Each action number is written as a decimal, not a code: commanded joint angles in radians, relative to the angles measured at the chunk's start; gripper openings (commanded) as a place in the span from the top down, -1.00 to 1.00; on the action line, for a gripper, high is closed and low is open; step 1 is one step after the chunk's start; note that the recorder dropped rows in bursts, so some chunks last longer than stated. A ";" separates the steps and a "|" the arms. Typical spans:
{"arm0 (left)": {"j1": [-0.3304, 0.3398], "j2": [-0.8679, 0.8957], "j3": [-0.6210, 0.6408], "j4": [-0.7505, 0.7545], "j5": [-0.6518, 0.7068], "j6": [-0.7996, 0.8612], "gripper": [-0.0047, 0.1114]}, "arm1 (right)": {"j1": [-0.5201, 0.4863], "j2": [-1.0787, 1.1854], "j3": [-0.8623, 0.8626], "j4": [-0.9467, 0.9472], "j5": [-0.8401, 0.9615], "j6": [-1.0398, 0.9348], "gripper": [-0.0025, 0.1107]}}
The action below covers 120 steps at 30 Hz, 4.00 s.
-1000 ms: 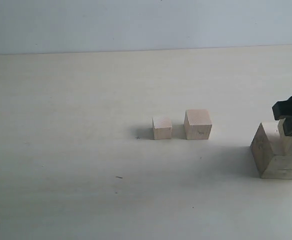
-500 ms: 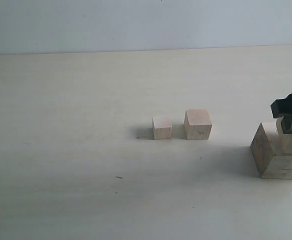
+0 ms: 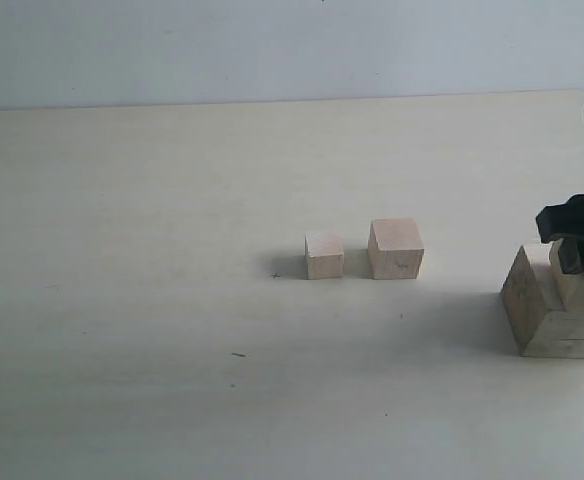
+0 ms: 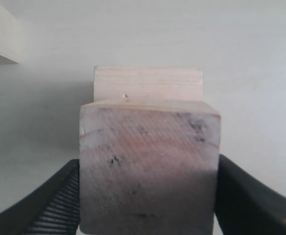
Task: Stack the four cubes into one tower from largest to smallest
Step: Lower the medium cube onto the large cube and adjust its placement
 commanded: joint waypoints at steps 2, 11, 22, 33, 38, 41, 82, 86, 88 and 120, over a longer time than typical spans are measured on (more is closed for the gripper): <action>0.002 -0.007 0.000 0.001 -0.013 0.005 0.92 | -0.004 0.017 0.001 -0.009 -0.036 0.002 0.96; 0.002 -0.007 0.000 0.001 -0.013 0.005 0.92 | -0.004 0.018 0.001 -0.002 -0.054 0.013 0.96; 0.002 -0.007 0.000 0.001 -0.006 0.085 0.92 | -0.004 0.016 0.002 0.025 -0.069 0.009 0.96; 0.002 -0.007 0.000 0.001 -0.006 0.108 0.92 | -0.004 0.016 0.002 0.049 -0.088 -0.006 0.96; 0.002 -0.007 0.000 0.001 -0.006 0.108 0.92 | -0.004 0.016 0.002 0.049 -0.088 -0.022 0.96; 0.002 -0.007 0.000 0.001 -0.006 0.108 0.92 | -0.004 0.016 0.002 0.049 -0.086 -0.050 0.96; 0.002 -0.007 0.000 0.001 -0.006 0.108 0.92 | -0.110 0.013 0.002 0.209 -0.074 -0.260 0.96; 0.002 -0.007 0.000 0.001 -0.006 0.108 0.92 | -0.110 0.015 0.002 0.209 -0.072 -0.260 0.87; 0.002 -0.007 0.000 0.001 -0.006 0.108 0.92 | -0.110 0.015 0.002 0.209 -0.061 -0.260 0.69; 0.002 -0.007 0.000 0.001 -0.006 0.108 0.92 | -0.110 0.015 0.002 0.200 -0.080 -0.219 0.01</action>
